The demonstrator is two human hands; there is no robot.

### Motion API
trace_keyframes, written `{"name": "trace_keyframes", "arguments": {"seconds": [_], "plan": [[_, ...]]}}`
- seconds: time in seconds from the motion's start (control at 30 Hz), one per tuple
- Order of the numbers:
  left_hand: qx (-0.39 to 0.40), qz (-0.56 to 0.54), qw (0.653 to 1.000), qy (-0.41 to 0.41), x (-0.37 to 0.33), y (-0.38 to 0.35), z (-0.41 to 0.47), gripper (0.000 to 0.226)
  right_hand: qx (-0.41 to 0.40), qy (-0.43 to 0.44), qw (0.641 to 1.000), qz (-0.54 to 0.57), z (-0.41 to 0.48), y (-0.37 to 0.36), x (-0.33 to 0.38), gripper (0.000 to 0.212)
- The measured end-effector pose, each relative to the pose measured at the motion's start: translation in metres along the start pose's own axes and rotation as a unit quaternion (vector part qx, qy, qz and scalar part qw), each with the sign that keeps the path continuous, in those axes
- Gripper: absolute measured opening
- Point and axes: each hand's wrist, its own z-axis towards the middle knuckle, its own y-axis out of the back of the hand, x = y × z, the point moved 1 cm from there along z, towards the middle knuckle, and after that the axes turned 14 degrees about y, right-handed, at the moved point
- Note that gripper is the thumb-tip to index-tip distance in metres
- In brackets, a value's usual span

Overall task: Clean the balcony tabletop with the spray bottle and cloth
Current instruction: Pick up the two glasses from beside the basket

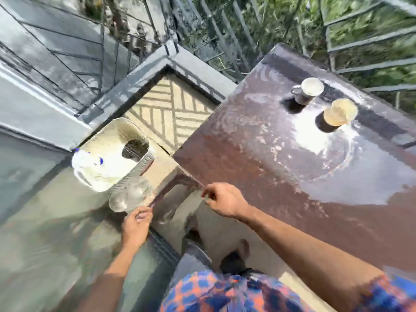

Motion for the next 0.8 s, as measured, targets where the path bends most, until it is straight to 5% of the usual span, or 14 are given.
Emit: {"name": "trace_keyframes", "arguments": {"seconds": [0.2,0.4,0.6,0.8], "plan": [[-0.092,-0.121,0.985,0.076,0.038,0.043,0.032,0.038,0.097,0.079,0.992,-0.023,0.101,-0.047,0.068,0.032],[-0.092,-0.243,0.945,0.198,0.057,0.045,0.09,0.097,0.155,-0.017,0.988,0.011,0.199,-0.117,0.077,0.082],[-0.099,-0.143,0.964,0.203,0.068,0.044,0.128,0.123,0.149,-0.043,0.987,0.041,0.237,-0.156,0.069,0.109],[-0.093,-0.117,0.974,0.17,0.082,0.035,0.159,0.12,0.145,-0.031,0.987,0.055,0.259,-0.183,0.059,0.118]]}}
